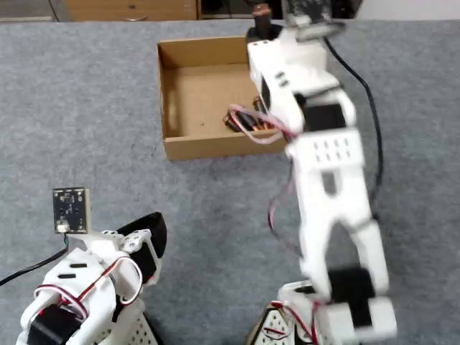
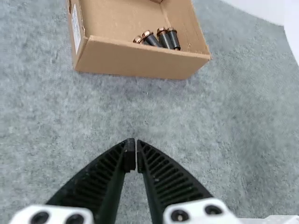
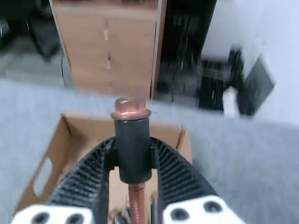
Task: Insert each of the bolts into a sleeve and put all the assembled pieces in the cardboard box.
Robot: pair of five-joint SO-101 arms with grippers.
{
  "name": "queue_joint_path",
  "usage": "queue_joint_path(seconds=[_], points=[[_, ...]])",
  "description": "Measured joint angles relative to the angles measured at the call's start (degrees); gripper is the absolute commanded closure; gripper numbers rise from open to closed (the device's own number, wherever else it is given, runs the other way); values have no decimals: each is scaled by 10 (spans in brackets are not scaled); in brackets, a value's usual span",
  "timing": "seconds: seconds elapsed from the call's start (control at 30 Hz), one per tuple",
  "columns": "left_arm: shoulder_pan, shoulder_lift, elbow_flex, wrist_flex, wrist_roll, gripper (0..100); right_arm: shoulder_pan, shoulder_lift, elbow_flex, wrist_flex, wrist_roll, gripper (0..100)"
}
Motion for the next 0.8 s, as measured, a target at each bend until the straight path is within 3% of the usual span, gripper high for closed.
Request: queue_joint_path(seconds=[0.27,0.67,0.8], points=[[0,0,0,0,0,981,0,278,-233,135,0,998],[0,0,0,0,0,981,0,617,-486,153,0,995],[0,0,0,0,0,981,1,685,-554,205,4,878]])
